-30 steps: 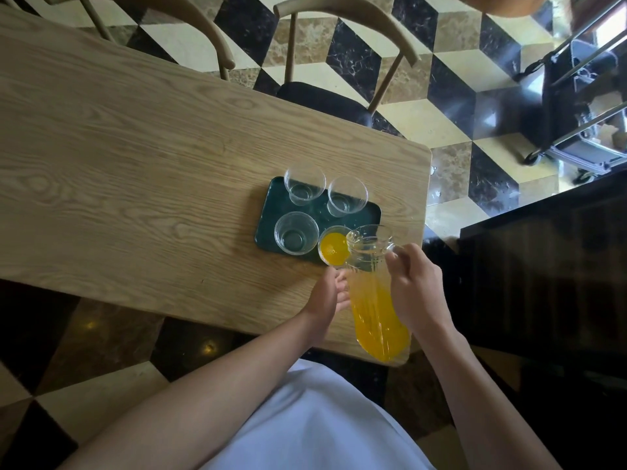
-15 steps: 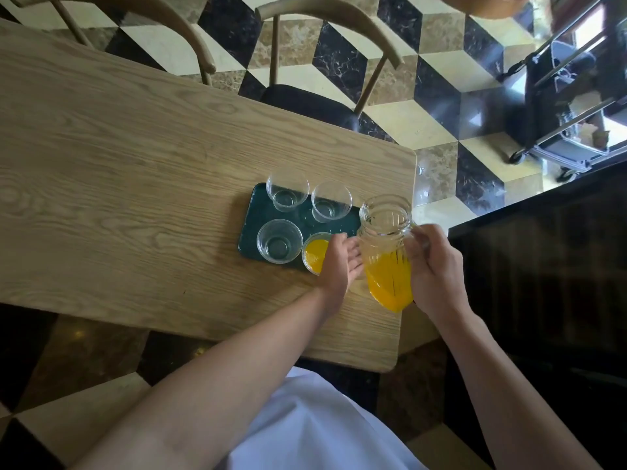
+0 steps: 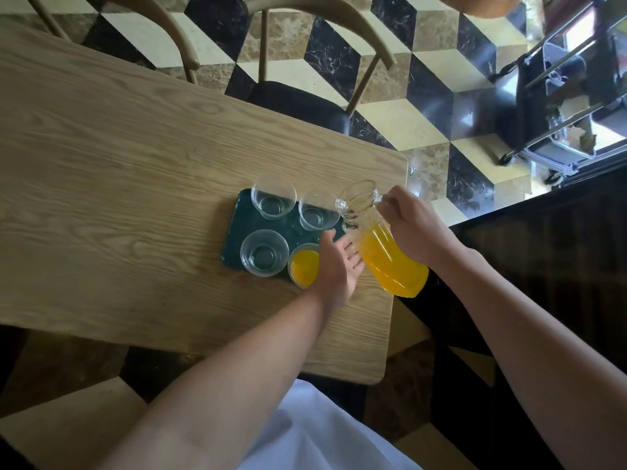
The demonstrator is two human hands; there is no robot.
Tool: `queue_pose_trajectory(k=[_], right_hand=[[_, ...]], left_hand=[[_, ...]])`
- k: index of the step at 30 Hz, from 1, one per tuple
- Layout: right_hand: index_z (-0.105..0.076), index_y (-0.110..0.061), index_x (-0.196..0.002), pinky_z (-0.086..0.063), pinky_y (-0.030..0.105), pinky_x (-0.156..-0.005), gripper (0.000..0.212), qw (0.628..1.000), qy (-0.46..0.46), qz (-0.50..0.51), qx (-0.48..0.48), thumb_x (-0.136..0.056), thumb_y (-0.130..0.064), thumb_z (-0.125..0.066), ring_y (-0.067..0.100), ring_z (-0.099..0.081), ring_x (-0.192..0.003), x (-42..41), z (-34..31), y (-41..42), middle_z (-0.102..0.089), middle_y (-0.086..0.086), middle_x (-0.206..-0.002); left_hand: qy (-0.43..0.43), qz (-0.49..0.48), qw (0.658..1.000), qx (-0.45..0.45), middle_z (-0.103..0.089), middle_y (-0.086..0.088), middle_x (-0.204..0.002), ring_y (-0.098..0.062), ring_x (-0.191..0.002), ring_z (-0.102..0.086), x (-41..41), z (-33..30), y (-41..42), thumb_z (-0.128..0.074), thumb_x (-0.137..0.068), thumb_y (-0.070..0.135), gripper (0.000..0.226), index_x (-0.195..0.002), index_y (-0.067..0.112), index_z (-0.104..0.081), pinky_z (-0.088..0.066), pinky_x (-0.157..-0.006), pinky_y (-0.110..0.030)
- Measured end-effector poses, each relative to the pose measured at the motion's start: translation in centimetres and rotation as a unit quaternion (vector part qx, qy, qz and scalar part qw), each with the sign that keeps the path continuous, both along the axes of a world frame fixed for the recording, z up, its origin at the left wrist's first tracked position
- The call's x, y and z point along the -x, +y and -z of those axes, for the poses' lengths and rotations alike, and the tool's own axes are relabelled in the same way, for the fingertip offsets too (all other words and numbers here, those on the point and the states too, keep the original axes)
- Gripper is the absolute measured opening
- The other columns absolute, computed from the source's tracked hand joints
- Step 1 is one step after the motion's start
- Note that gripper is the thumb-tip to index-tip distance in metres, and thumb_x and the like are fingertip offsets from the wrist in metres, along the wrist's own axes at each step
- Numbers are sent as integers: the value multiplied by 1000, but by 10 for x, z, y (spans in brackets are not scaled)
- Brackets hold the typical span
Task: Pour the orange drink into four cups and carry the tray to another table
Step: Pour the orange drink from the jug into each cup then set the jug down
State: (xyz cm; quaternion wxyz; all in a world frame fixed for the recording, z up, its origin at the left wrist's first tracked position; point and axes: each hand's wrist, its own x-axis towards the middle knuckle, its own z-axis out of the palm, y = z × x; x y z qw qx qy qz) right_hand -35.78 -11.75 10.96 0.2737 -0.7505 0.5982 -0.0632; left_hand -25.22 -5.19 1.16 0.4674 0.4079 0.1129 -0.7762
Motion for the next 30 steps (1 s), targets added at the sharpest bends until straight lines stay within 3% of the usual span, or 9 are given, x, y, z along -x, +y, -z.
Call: queue_pose_trajectory(k=[2, 5, 15, 22, 30], right_hand=[[-49, -5, -90, -36, 36, -57, 26, 1000, 15, -9, -11, -103, -28, -48, 24, -47, -67, -3, 2, -6, -55, 6, -76], [-51, -4, -92, -37, 36, -57, 27, 999, 37, -6, -28, -102, -29, -47, 28, -50, -69, -6, 4, -13, -56, 8, -78], [-52, -2, -93, -34, 32, -55, 31, 993, 98, -32, -60, -102, -31, -47, 26, -49, -70, -20, 12, -24, -55, 9, -81], [-48, -10, -87, -36, 32, -55, 29, 986, 139, -42, -83, -102, -35, -47, 26, -50, -71, -26, 16, -30, -55, 9, -83], [-47, -10, -91, -34, 31, -61, 25, 978, 176, -48, -98, -103, -32, -46, 30, -52, -78, -39, 13, -34, -56, 14, -93]], left_hand=[[9, -5, 1000, 0, -50, -23, -146, -33, -133, -48, 2, 2, -2, -23, -101, 46, 65, -146, 3, -44, -31, -116, -45], [23, -3, 1000, -10, -61, -21, -130, -32, -123, -56, 5, 7, -1, -25, -101, 47, 64, -138, 2, -51, -40, -110, -45], [64, -24, 997, -37, -54, -24, -141, -37, -132, -50, 6, 15, 2, -27, -101, 47, 59, -135, 5, -50, -33, -117, -50], [74, -31, 995, -54, -61, -22, -128, -34, -116, -58, 7, 15, 5, -26, -101, 49, 61, -134, 5, -54, -42, -104, -48], [84, -40, 993, -69, -53, -24, -142, -38, -132, -49, 4, 15, 4, -29, -100, 50, 65, -144, 5, -46, -33, -117, -52]])
